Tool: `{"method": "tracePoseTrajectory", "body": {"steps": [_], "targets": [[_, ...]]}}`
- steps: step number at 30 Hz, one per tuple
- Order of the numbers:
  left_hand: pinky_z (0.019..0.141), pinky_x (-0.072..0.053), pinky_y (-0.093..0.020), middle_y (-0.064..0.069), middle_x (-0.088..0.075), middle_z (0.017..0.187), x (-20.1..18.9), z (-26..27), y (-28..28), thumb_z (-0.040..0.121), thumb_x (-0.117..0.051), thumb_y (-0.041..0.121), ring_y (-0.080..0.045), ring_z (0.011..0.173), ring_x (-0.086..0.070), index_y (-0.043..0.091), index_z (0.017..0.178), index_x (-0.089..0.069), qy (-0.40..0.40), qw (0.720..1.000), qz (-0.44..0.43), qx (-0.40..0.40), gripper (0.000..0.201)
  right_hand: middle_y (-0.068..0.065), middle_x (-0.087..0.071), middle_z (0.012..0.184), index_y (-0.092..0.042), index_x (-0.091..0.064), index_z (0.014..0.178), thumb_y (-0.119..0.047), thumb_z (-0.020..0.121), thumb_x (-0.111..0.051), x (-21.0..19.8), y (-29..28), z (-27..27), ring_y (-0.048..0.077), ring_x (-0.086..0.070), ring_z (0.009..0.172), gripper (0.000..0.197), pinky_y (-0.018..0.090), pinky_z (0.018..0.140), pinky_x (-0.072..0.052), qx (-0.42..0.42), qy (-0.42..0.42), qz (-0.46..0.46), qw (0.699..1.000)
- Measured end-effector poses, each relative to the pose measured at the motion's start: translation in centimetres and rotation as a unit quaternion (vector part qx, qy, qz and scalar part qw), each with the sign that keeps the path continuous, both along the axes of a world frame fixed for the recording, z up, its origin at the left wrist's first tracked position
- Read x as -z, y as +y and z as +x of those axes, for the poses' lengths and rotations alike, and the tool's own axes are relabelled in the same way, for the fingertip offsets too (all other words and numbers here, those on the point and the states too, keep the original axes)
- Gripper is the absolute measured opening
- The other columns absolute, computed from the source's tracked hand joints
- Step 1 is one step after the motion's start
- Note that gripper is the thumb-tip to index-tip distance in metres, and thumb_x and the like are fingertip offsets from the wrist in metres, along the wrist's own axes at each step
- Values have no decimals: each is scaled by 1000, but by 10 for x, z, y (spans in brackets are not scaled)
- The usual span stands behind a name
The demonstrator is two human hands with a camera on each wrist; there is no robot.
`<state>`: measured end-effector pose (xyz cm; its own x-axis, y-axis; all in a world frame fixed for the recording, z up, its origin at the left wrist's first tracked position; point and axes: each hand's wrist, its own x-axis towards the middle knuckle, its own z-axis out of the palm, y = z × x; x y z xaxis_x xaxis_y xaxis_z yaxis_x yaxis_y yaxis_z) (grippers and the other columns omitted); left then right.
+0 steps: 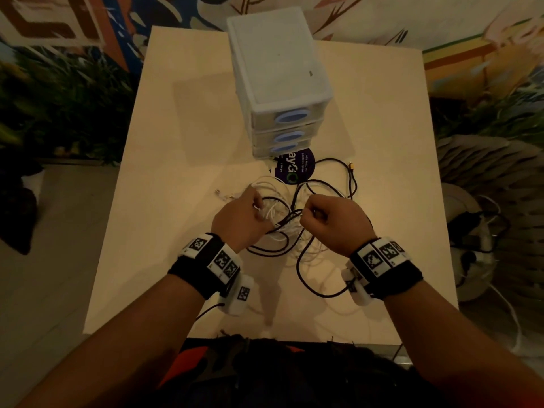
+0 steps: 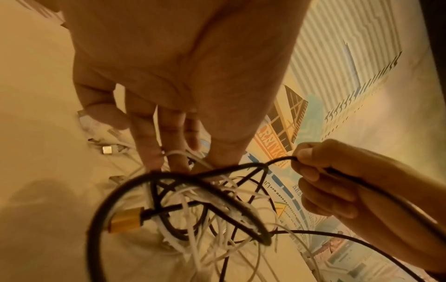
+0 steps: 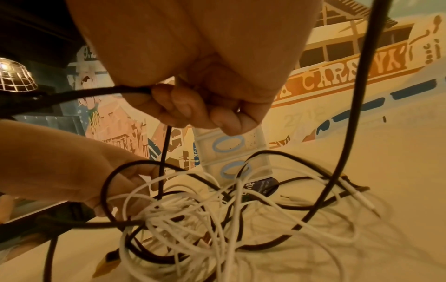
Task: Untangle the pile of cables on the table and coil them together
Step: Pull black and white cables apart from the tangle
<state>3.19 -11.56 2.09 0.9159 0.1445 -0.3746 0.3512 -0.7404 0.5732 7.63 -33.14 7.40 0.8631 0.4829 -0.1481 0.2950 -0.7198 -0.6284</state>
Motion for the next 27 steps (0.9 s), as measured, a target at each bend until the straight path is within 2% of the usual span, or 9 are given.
{"method": "tracePoseTrajectory", "body": {"steps": [2,4,8,12,15,18,21,24,27], "targets": [[72,-54,-39,9,-64,89,2,-3,2,83,-71,40,-16,79,-62,39,113,-60,-66,995,25,69,32,-7,-49,54,-22,-59,75,-46,85,-48,2,-1,3,8,-49,54,28,29,53,-41,6,-2,0,1000],[77,-52,-37,3,-58,97,1,-3,1,85,-69,43,-21,89,-58,45,125,-65,-71,982,77,158,40,-6,-49,55,-22,-59,75,-42,87,-52,2,-1,5,10,-49,55,24,32,54,-43,7,2,2,1000],[73,-52,-39,3,-59,96,-7,0,2,94,-60,46,-25,92,-61,39,114,-73,-52,960,143,234,25,-2,-53,58,-20,-58,74,-41,87,-54,4,1,11,16,-53,58,25,33,55,-44,34,-6,-29,999],[72,-48,-40,0,-61,104,-4,1,5,102,-51,32,-26,98,-59,24,114,-68,-56,958,117,254,22,-2,-52,59,-19,-51,68,-38,91,-54,10,0,21,23,-52,61,30,29,55,-35,95,0,-101,990],[73,-48,-40,-1,-59,106,-6,-4,7,103,-51,29,-25,96,-58,20,112,-64,-86,958,97,256,18,2,-59,69,-20,-58,74,-41,92,-52,13,-4,27,26,-56,70,29,30,61,-40,121,19,-143,982],[70,-50,-42,1,-54,102,-9,-11,12,98,-57,30,-23,89,-56,21,108,-61,-106,956,72,265,14,3,-60,74,-19,-62,79,-43,94,-52,15,-7,31,25,-56,73,30,30,65,-40,132,40,-177,975],[69,-48,-38,1,-49,103,-12,-14,17,85,-67,31,-22,85,-51,21,106,-60,-98,954,65,276,24,2,-61,78,-20,-63,80,-45,94,-50,18,-9,33,24,-56,73,31,29,64,-40,132,48,-206,968],[73,-48,-37,1,-50,111,-12,-14,21,81,-75,38,-21,92,-53,24,109,-62,-82,952,90,282,34,2,-60,72,-20,-57,75,-44,95,-50,18,-10,35,26,-56,71,31,32,62,-42,133,31,-153,979],[77,-49,-42,-1,-54,114,-10,-14,23,80,-79,40,-25,99,-55,27,105,-65,-73,951,116,278,32,2,-56,63,-17,-53,75,-40,94,-51,10,-10,37,28,-57,65,30,38,59,-46,117,-27,-66,991]]}}
